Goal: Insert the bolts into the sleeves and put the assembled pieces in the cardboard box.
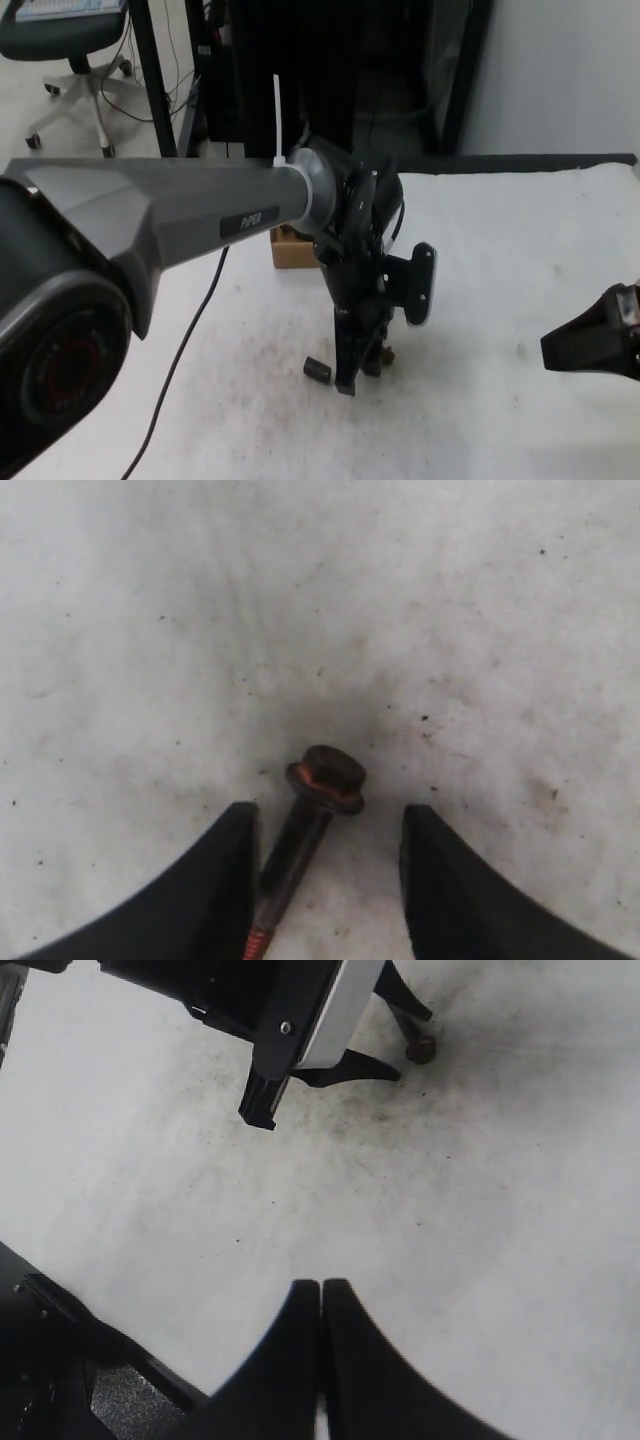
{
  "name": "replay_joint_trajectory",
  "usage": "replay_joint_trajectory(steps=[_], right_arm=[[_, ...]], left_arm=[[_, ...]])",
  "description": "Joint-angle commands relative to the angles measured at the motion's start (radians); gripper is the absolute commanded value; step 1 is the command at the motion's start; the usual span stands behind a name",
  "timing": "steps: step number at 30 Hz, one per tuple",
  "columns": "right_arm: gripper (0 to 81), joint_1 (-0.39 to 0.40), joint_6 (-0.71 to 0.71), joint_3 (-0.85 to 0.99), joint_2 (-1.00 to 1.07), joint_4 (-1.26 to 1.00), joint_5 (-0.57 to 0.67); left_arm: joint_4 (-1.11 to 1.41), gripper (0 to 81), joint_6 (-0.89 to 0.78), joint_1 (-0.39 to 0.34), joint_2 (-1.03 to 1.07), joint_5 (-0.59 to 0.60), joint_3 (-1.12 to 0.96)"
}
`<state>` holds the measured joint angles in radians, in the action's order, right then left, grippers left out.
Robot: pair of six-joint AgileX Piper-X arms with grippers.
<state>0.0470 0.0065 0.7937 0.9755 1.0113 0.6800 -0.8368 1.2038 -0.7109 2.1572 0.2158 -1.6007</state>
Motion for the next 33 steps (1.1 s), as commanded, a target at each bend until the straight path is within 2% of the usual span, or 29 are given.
replay_joint_trajectory(steps=[1,2,4,7,10,15,20,22,25,27,29,33], right_arm=[[0.4,0.001,-0.006,0.001,-0.009,-0.003,0.016],[0.4,0.001,-0.006,0.001,-0.009,-0.001,0.016],[0.4,0.001,-0.006,0.001,-0.009,0.002,0.016],[0.4,0.001,-0.006,0.001,-0.009,0.002,0.016],[0.4,0.001,-0.006,0.001,-0.009,0.002,0.016],[0.4,0.001,-0.006,0.001,-0.009,0.002,0.016],[0.4,0.001,-0.006,0.001,-0.009,0.002,0.016],[0.4,0.001,-0.006,0.001,-0.009,0.002,0.016],[0.4,0.001,-0.006,0.001,-0.009,0.002,0.016],[0.4,0.001,-0.006,0.001,-0.009,0.002,0.016],[0.4,0.001,-0.006,0.001,-0.009,0.002,0.016],[0.4,0.001,-0.006,0.001,-0.009,0.002,0.053]], left_arm=[[-0.008,30.1,-0.01,0.001,0.009,0.006,-0.005],[-0.014,22.3,-0.01,0.001,0.01,0.006,-0.005],[-0.015,0.8,-0.01,-0.001,0.009,-0.001,-0.005],[-0.015,0.3,-0.033,-0.001,0.009,-0.04,-0.005],[0.001,0.3,-0.149,-0.001,0.009,-0.064,-0.005],[0.092,0.3,-0.517,-0.001,0.009,-0.126,-0.005],[0.185,0.3,-0.954,-0.001,0.009,-0.156,-0.008],[0.209,0.3,-1.023,-0.001,0.009,-0.156,-0.008],[0.214,0.3,-1.027,-0.001,0.009,-0.156,-0.008],[0.198,2.5,-1.026,0.001,0.009,-0.154,-0.011],[0.166,8.9,-1.009,0.001,0.009,-0.154,-0.018],[0.127,36.1,-0.934,0.001,0.009,-0.147,-0.022]])
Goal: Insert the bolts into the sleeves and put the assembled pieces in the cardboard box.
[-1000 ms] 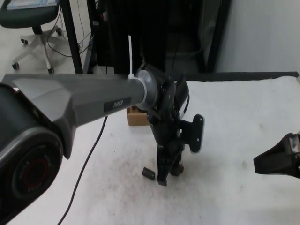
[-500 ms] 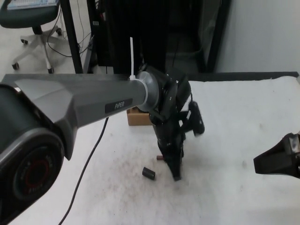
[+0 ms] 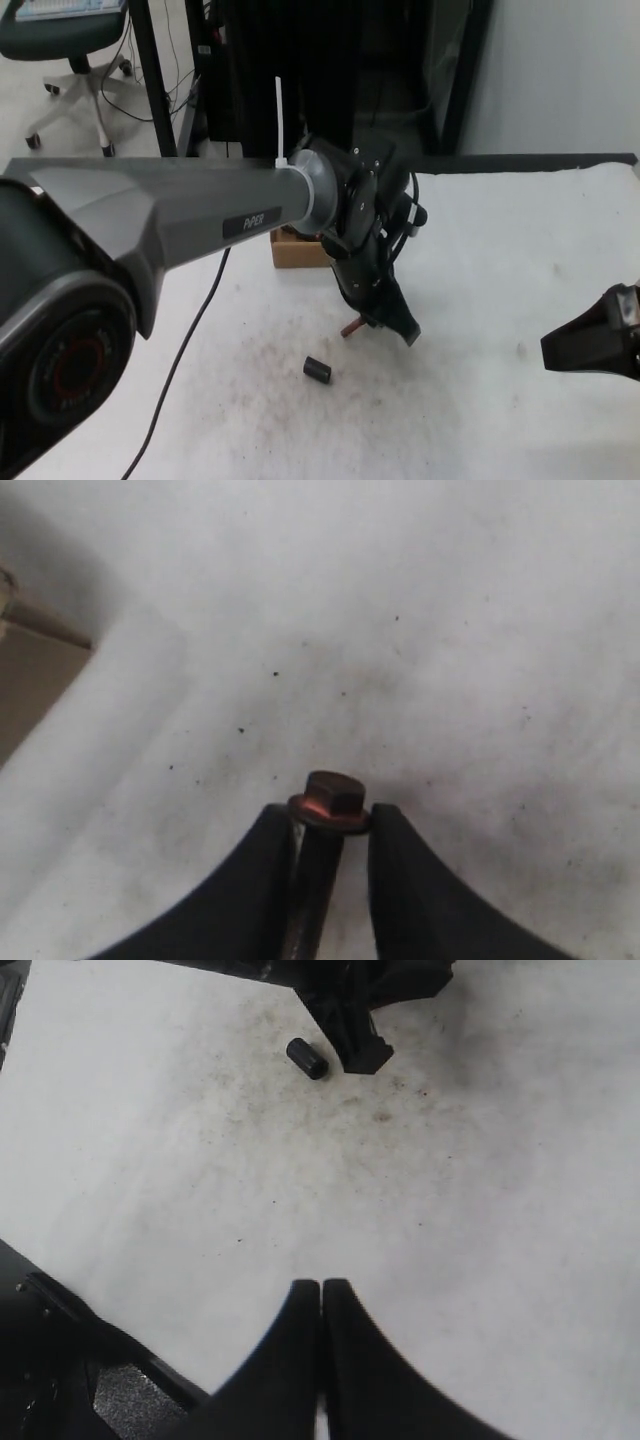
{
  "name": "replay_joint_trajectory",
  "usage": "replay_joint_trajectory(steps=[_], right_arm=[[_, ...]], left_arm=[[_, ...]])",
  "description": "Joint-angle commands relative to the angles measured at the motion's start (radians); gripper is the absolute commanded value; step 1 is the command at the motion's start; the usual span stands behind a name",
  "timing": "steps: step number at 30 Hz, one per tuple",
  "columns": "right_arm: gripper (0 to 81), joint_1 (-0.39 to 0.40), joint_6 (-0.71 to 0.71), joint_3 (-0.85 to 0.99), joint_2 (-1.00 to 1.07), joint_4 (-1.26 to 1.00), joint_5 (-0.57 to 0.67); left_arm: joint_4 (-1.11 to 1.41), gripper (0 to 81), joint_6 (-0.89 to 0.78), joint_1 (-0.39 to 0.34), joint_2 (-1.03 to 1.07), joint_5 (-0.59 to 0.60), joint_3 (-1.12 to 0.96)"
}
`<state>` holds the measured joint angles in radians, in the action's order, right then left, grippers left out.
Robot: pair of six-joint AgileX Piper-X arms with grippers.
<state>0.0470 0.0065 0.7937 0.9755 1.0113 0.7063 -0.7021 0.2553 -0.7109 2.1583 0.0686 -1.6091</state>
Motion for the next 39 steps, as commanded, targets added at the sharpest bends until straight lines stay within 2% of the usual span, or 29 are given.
replay_joint_trajectory(steps=[1,3,5,8,14,20,27,39], right_arm=[[0.4,0.001,-0.006,0.001,-0.009,0.002,0.041],[0.4,0.001,-0.006,0.001,-0.009,0.002,0.049],[0.4,0.001,-0.006,0.001,-0.009,0.002,0.056],[0.4,0.001,-0.006,0.001,-0.009,0.002,0.058],[0.4,0.001,-0.006,0.001,-0.009,0.002,0.058],[0.4,0.001,-0.006,0.001,-0.009,0.002,0.058],[0.4,0.001,-0.006,0.001,-0.009,0.002,0.058],[0.4,0.001,-0.006,0.001,-0.009,0.002,0.058]], left_arm=[[-0.008,43.6,0.014,0.001,0.008,0.0,-0.013],[-0.008,52.4,0.014,0.003,0.008,-0.009,-0.02],[-0.009,52.9,0.02,0.003,0.008,-0.023,-0.029],[-0.032,52.7,0.116,0.003,0.008,-0.069,-0.053],[-0.132,40.0,0.364,0.008,0.008,-0.147,-0.105],[-0.158,39.9,0.373,0.023,0.008,-0.1,-0.105],[-0.154,40.2,0.366,0.024,0.008,0.066,-0.105],[-0.147,40.2,0.395,0.045,0.008,0.015,-0.105]])
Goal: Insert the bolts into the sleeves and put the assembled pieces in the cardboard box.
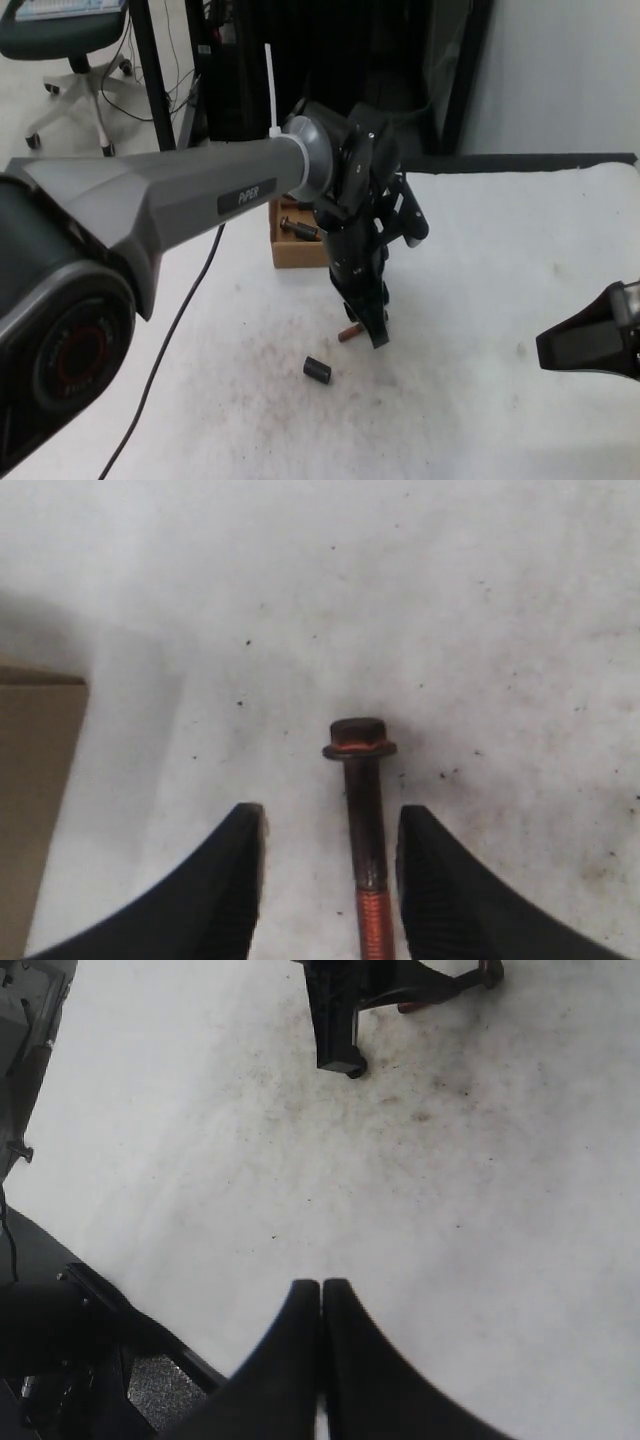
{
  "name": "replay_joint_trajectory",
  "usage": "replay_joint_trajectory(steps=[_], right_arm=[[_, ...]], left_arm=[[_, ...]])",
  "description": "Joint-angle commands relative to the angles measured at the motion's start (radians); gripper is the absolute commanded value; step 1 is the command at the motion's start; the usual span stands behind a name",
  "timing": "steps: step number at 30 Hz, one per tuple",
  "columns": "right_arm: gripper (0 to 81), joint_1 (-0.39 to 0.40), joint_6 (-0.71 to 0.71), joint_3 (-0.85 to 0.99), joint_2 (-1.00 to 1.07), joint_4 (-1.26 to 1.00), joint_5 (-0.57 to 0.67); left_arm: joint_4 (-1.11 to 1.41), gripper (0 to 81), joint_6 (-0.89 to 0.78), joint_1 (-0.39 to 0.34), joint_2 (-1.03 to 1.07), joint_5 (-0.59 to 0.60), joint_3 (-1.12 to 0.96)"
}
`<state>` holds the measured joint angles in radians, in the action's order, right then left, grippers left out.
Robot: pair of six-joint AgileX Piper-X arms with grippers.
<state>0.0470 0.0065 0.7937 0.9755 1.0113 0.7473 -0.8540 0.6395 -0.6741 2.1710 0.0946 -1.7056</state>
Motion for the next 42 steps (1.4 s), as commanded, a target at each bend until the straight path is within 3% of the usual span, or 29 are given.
replay_joint_trajectory(steps=[1,15,42], right_arm=[[0.4,0.001,-0.006,0.001,-0.009,0.002,0.017],[0.4,0.001,-0.006,0.001,-0.009,0.002,0.017],[0.4,0.001,-0.006,0.001,-0.009,0.025,0.016]], left_arm=[[0.005,40.2,0.011,0.011,-0.004,-0.012,-0.009],[0.005,40.2,0.007,0.011,-0.004,0.042,-0.009],[0.029,40.2,0.01,0.005,0.067,-0.005,-0.02]])
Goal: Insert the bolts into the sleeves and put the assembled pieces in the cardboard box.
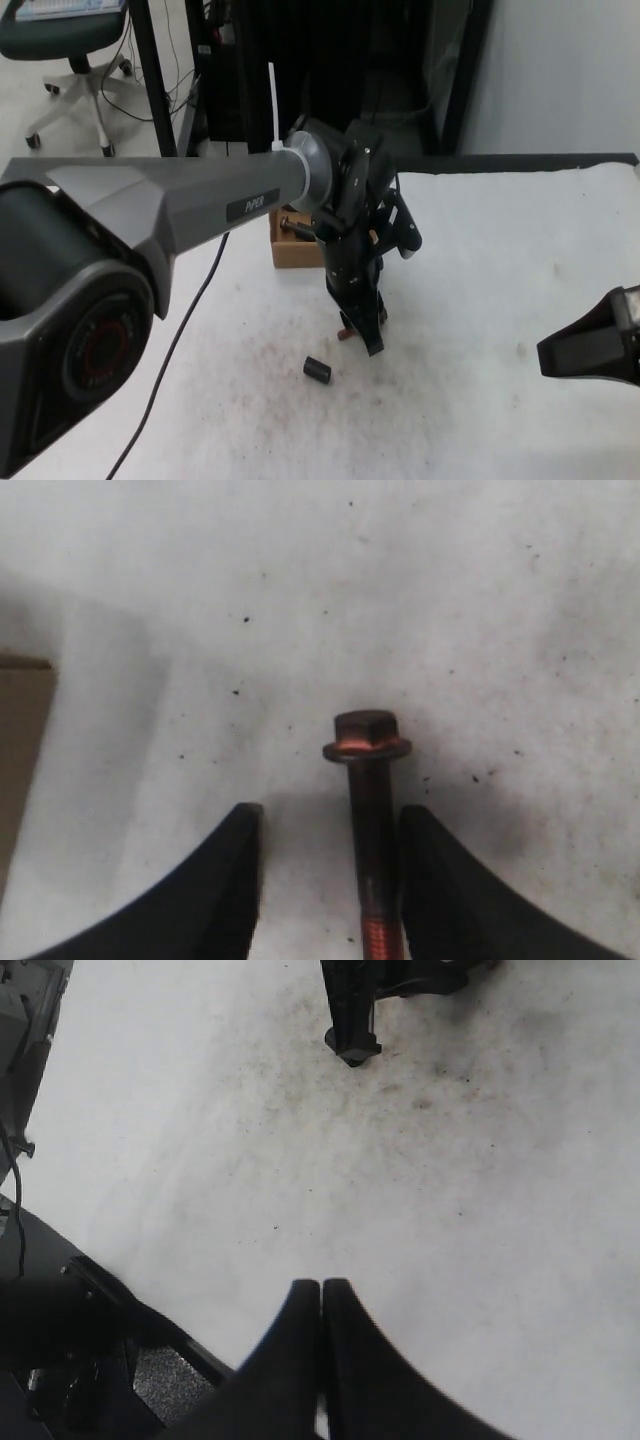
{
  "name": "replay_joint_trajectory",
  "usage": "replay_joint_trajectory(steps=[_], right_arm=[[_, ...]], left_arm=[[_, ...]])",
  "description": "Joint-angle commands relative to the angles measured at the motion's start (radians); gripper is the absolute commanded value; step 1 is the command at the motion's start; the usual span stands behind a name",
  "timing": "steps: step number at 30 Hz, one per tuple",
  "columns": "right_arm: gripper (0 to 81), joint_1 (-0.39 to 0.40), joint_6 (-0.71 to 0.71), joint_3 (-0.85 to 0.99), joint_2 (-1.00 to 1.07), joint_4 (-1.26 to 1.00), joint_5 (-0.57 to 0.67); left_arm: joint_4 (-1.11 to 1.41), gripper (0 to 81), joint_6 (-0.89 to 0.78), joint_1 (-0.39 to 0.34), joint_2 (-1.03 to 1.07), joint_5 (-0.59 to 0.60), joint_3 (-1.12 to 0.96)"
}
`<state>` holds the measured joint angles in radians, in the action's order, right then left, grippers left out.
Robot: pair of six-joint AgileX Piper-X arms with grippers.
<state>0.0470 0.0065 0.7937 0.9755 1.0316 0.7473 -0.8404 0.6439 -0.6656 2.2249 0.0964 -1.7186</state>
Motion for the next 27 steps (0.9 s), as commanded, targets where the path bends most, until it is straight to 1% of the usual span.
replay_joint_trajectory(steps=[1,20,21,23,25,26,27], right_arm=[[0.4,0.001,-0.006,0.001,-0.009,0.004,0.016],[0.4,0.001,-0.006,0.001,-0.009,0.004,0.016],[0.4,0.001,-0.006,0.001,-0.009,0.004,0.016],[0.4,0.001,-0.006,0.001,-0.009,0.004,0.016],[0.4,0.001,-0.006,0.001,-0.009,0.004,0.016],[0.4,0.001,-0.006,0.001,-0.009,0.004,0.016],[0.4,0.001,-0.006,0.001,-0.009,0.004,0.016]], left_arm=[[0.018,40.2,0.006,-0.004,0.017,-0.007,-0.009],[0.069,39.9,0.0,-0.004,0.029,-0.007,-0.018],[0.069,37.5,0.0,-0.004,0.029,-0.007,-0.018],[0.069,25.8,0.0,-0.004,0.029,-0.007,-0.018],[0.073,5.5,0.0,-0.004,0.029,-0.007,-0.018],[0.073,0.2,0.004,-0.004,0.029,-0.007,-0.018],[0.073,0.6,0.007,-0.004,0.029,-0.007,-0.018]])
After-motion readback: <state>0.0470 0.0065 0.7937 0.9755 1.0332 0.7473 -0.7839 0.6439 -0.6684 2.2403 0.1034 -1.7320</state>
